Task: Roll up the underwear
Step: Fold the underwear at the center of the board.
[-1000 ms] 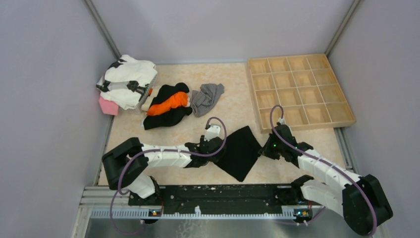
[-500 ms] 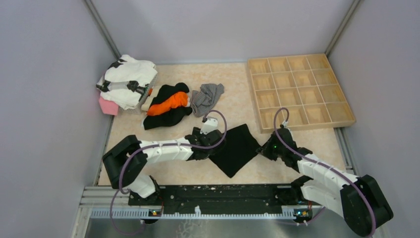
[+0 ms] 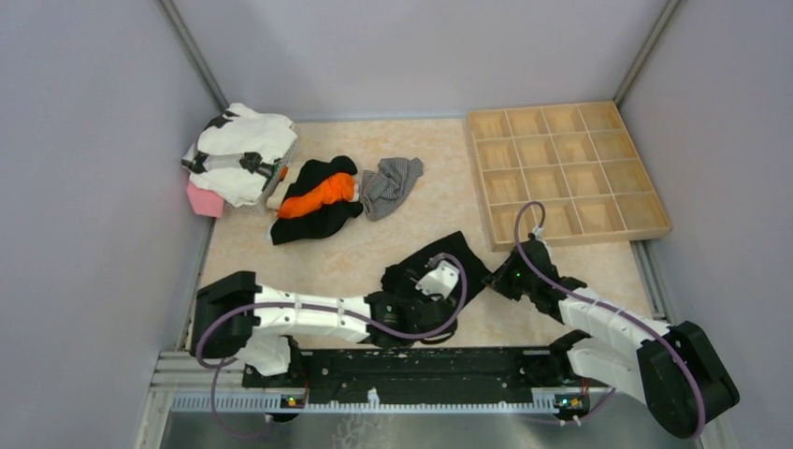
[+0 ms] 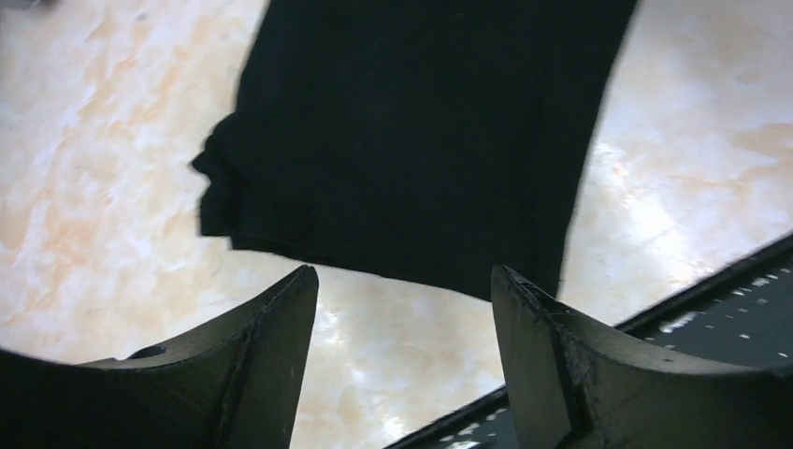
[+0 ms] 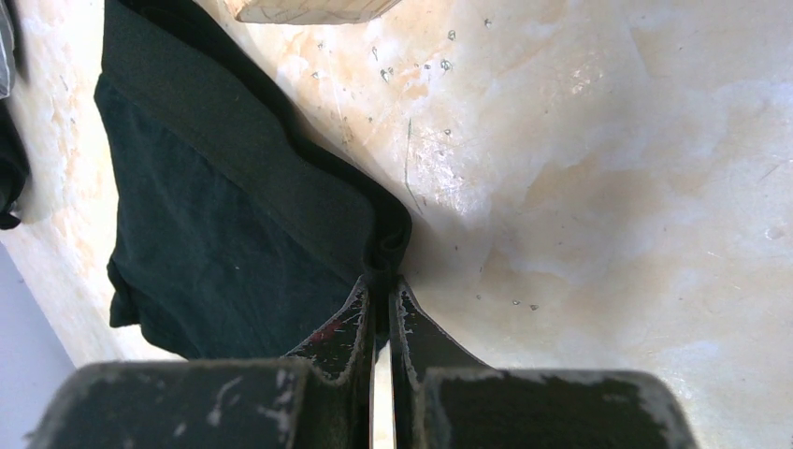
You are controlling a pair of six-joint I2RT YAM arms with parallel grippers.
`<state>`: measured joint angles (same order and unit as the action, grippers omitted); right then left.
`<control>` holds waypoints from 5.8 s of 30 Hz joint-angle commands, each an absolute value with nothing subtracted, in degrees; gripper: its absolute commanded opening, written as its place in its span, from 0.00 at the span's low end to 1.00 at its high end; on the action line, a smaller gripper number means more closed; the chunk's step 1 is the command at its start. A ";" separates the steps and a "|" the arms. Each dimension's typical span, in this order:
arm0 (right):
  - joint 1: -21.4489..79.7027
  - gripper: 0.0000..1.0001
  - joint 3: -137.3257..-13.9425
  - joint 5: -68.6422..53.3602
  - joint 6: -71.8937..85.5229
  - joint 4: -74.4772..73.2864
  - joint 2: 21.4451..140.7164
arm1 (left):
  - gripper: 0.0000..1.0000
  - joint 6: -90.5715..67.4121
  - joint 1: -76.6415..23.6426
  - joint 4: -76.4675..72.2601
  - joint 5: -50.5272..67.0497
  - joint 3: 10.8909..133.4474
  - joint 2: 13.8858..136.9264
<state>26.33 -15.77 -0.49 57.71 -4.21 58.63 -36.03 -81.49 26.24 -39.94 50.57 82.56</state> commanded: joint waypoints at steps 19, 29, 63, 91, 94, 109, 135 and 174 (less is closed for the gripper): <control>25.94 0.00 -14.91 -1.23 56.68 -2.59 58.80 | 0.53 -35.78 -89.27 33.41 -38.88 67.87 106.56; 25.84 0.00 -13.93 -1.31 57.22 -1.58 58.67 | 0.53 -36.34 -89.45 32.10 -38.22 65.53 106.21; 25.89 0.00 -15.62 -0.59 56.78 -6.06 54.07 | 0.54 -34.01 -82.81 18.61 -19.43 49.79 100.79; 25.85 0.00 -18.54 2.34 55.08 -11.22 52.15 | 0.00 -31.68 -82.70 18.95 -19.50 50.90 102.55; 25.90 0.00 -20.91 3.77 53.67 -15.10 50.18 | 0.00 -31.99 -82.64 16.46 -17.76 51.18 98.31; 25.76 0.00 -30.10 1.36 48.73 -28.74 45.57 | 0.00 -29.99 -78.92 13.42 -11.55 51.21 84.77; 25.84 0.00 -47.72 -1.56 40.25 -22.04 74.22 | 0.00 -25.13 -63.04 5.98 -3.94 41.35 77.74; 25.83 0.34 -53.01 -13.65 41.02 -8.20 89.56 | 0.00 -28.52 -59.81 0.51 -3.66 34.63 79.44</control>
<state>26.33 -52.60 -10.55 39.77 -13.23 90.52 -27.42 -60.27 1.63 -2.83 35.33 79.88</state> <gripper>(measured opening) 0.334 0.014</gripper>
